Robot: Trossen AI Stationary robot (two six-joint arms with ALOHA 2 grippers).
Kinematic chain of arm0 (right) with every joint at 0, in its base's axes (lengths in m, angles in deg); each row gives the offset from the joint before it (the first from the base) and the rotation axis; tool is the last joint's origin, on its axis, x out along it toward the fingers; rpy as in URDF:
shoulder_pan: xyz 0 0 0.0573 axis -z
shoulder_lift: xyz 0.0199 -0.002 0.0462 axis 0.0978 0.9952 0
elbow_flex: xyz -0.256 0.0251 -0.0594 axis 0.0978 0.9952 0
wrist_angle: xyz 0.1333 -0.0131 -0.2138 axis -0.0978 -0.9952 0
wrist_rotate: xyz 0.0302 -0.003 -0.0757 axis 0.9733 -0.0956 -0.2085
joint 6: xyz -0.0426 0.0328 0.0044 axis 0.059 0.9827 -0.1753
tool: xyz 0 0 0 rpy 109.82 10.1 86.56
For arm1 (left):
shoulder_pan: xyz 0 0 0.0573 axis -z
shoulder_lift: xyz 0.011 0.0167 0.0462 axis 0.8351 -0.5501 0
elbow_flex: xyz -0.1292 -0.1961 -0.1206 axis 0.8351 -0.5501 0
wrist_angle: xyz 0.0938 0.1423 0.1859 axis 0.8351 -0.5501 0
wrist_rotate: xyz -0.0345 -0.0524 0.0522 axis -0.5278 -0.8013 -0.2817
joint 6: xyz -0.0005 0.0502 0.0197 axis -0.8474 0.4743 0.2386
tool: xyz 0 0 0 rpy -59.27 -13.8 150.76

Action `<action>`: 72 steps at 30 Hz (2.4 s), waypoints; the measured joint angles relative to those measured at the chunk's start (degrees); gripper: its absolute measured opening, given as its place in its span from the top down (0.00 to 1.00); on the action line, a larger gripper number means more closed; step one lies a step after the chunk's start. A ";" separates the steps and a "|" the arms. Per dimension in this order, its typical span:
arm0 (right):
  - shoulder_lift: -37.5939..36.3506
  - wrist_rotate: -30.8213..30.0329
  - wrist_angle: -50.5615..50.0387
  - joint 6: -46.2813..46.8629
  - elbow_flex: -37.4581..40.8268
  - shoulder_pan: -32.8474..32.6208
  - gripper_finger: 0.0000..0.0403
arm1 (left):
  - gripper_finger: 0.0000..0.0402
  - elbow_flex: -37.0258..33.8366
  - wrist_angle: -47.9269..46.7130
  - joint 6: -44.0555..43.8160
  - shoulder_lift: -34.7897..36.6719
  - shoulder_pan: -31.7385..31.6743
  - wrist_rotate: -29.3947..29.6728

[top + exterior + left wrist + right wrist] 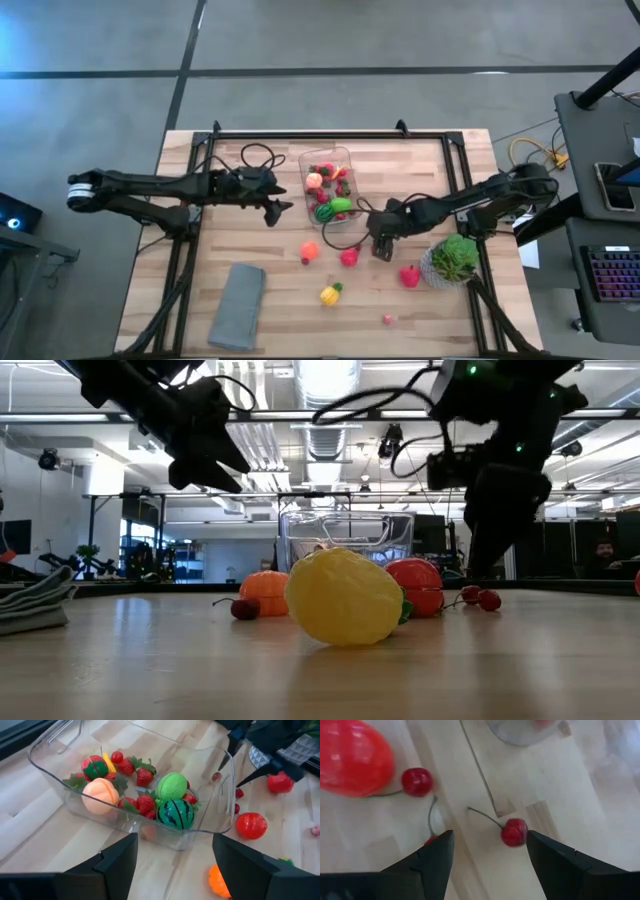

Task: Pick and placing Produce into tupperware
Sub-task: Put the red cherry into the transparent container

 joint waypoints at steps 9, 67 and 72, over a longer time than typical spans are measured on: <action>6.51 -1.81 2.18 2.85 -0.03 -0.04 0.45 | 0.40 0.00 0.14 4.62 1.63 0.02 -0.91; -2.30 -2.56 -13.78 -2.05 -26.45 5.43 0.81 | 0.40 -2.52 1.11 8.45 1.55 -0.13 -0.52; 2.58 1.33 -8.35 2.42 -29.36 14.13 0.77 | 0.40 -3.53 3.01 8.56 1.53 -0.13 -0.52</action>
